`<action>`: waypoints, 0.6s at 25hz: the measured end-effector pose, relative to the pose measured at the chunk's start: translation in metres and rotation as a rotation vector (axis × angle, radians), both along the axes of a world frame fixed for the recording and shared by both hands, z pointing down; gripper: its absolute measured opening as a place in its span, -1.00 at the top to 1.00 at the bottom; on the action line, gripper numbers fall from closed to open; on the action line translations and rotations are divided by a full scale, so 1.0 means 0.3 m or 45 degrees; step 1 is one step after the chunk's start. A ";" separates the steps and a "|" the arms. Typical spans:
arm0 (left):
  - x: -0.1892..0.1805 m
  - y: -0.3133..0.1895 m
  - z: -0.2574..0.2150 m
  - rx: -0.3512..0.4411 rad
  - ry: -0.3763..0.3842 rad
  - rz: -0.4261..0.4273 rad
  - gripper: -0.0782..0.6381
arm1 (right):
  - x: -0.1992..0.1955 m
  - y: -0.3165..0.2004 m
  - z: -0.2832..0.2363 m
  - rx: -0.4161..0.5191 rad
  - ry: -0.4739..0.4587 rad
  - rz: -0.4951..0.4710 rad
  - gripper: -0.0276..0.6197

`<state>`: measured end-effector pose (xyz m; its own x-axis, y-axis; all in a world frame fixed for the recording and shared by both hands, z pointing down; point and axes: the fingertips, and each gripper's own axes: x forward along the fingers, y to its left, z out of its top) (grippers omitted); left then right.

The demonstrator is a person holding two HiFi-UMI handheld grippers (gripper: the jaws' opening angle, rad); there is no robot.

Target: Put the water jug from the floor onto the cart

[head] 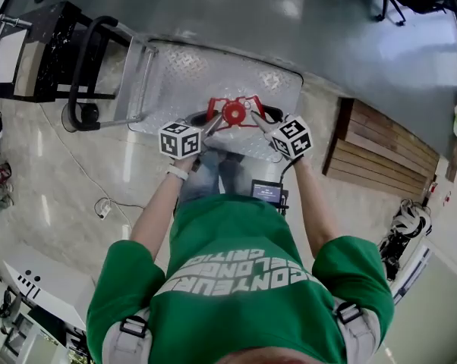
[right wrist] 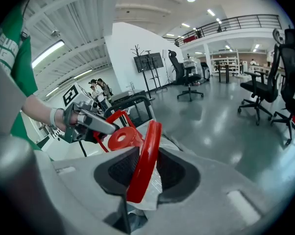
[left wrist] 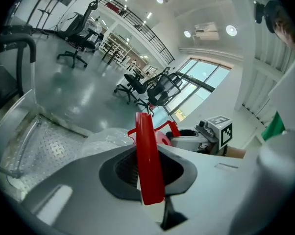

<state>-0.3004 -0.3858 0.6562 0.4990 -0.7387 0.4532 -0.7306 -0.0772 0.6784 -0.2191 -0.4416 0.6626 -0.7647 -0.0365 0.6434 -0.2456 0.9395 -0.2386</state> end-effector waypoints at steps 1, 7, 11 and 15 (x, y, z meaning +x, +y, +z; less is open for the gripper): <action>-0.010 -0.004 0.025 -0.013 0.002 0.002 0.60 | -0.009 -0.004 0.025 -0.007 0.010 0.006 0.60; -0.076 -0.025 0.188 -0.095 0.022 0.008 0.61 | -0.074 -0.026 0.188 -0.049 0.081 0.033 0.61; -0.116 -0.036 0.294 -0.149 0.034 0.022 0.61 | -0.115 -0.040 0.295 -0.079 0.129 0.052 0.61; -0.141 -0.028 0.387 -0.212 0.041 0.055 0.62 | -0.136 -0.031 0.386 -0.119 0.184 0.079 0.62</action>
<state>-0.3426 -0.3941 0.7723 0.5448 -0.6322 0.5509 -0.7066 0.0077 0.7076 -0.2600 -0.4511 0.7785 -0.6620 -0.0152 0.7493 -0.3402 0.8970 -0.2823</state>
